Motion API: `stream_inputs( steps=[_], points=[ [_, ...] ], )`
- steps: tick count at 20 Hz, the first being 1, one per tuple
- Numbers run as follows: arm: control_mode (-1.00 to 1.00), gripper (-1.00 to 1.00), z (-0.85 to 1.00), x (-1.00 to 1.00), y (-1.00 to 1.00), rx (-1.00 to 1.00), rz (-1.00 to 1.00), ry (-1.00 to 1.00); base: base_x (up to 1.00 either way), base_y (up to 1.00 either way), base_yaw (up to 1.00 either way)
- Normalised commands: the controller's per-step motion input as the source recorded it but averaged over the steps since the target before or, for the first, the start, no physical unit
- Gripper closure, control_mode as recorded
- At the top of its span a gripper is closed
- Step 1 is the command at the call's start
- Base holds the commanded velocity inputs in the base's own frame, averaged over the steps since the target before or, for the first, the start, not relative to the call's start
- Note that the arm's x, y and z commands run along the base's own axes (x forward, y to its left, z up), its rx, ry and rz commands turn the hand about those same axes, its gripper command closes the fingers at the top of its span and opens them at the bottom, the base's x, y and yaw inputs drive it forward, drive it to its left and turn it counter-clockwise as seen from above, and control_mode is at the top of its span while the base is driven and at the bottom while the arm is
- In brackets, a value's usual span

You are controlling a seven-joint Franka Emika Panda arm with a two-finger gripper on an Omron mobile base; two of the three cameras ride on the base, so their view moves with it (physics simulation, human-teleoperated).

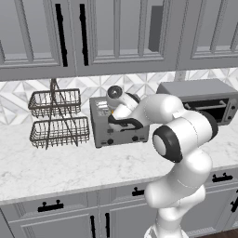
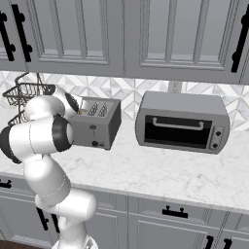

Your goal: Start the toaster. Once the lever pops up, take the bread to the plate on the dining counter.

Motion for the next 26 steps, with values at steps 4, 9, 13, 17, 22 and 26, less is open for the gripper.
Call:
stream_inputs(
  steps=[4,9,13,17,22,26],
  points=[
    [-1.0,-1.0,0.0,0.0,0.0,0.0,0.0,0.0,0.0,0.0,0.0],
    [-1.0,-1.0,0.0,0.0,0.0,0.0,0.0,0.0,0.0,0.0,0.0],
    [-1.0,-1.0,0.0,0.0,0.0,0.0,0.0,0.0,0.0,0.0,0.0],
    [-1.0,-1.0,0.0,0.0,0.0,0.0,0.0,0.0,0.0,0.0,0.0],
    [-1.0,-1.0,0.0,0.03,0.0,0.0,0.0,0.0,0.0,0.0,0.0],
    [-1.0,-1.0,0.0,0.16,0.0,0.0,0.0,0.0,0.0,0.0,0.0]
  ],
)
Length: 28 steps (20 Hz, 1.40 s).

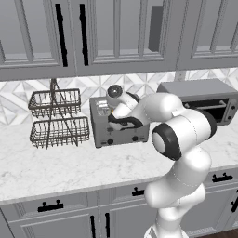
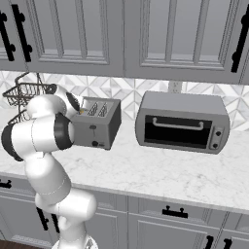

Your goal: Start the toaster. Once the lever pops up, take the bread to the plate on the dining counter.

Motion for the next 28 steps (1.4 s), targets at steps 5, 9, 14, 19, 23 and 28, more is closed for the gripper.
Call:
stream_inputs(
  steps=[5,9,14,19,23,28],
  points=[
    [-1.0,-1.0,0.0,0.25,0.0,0.0,0.0,0.0,0.0,0.0,0.0],
    [-1.0,-1.0,0.0,0.16,0.0,0.0,0.0,0.0,0.0,0.0,0.0],
    [-1.0,-1.0,0.0,0.01,0.0,0.01,0.0,0.0,0.0,0.0,0.0],
    [-1.0,-1.0,0.0,0.11,0.0,0.03,0.0,0.0,0.0,0.0,0.0],
    [-1.0,-1.0,0.0,0.12,0.02,0.03,0.0,0.0,0.0,0.0,0.0],
    [-1.0,-1.0,0.0,0.03,0.0,0.0,0.0,-0.02,0.0,0.0,0.0]
  ],
)
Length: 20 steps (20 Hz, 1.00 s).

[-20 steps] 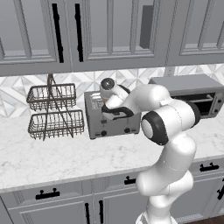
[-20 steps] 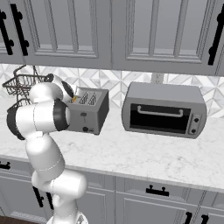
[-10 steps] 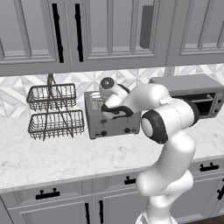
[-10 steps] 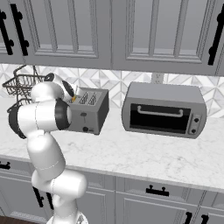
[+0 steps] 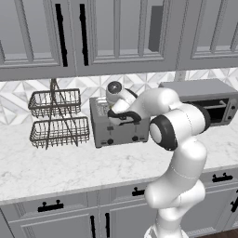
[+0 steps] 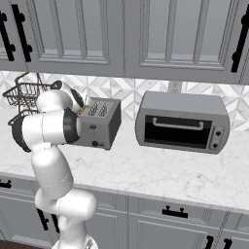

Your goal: Start the toaster. Once the lever pops up, take the bread to the plate on the dining counter.

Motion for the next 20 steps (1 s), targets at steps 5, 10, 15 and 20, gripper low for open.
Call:
stream_inputs(
  steps=[5,10,15,20],
  points=[
    [-1.0,-1.0,0.0,0.21,0.0,0.0,0.0,0.0,0.0,0.0,0.0],
    [-1.0,-1.0,0.0,0.09,0.02,0.0,0.0,0.0,0.0,0.0,0.0],
    [-1.0,-1.0,0.0,0.03,0.08,0.0,0.0,0.0,0.0,0.0,0.0],
    [-1.0,-1.0,0.0,0.06,0.21,0.01,0.0,0.0,0.0,0.0,0.0]
  ],
)
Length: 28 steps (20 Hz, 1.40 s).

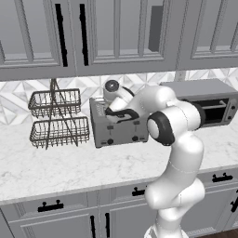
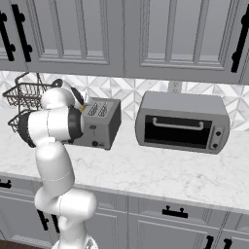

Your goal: Start the toaster. Once the lever pops up, take the bread to the plate on the dining counter.

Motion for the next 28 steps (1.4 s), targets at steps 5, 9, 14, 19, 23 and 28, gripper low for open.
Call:
stream_inputs(
  steps=[5,9,14,19,23,28],
  points=[
    [-1.0,-1.0,-0.05,0.02,0.1,0.0,0.0,0.01,0.0,0.0,0.0],
    [-1.0,-1.0,-0.13,0.08,0.0,0.0,0.0,0.04,0.0,0.0,0.0],
    [-1.0,-1.0,-0.13,0.23,0.0,0.0,0.0,0.06,0.0,0.0,0.0],
    [-1.0,-1.0,-0.03,0.31,-0.1,0.0,0.0,0.03,0.0,0.0,0.0],
    [-1.0,-1.0,0.0,0.15,-0.27,0.0,0.0,0.0,0.0,0.0,0.0],
    [-1.0,-1.0,0.0,0.0,-0.24,0.0,0.0,0.0,0.0,0.0,0.0]
  ],
)
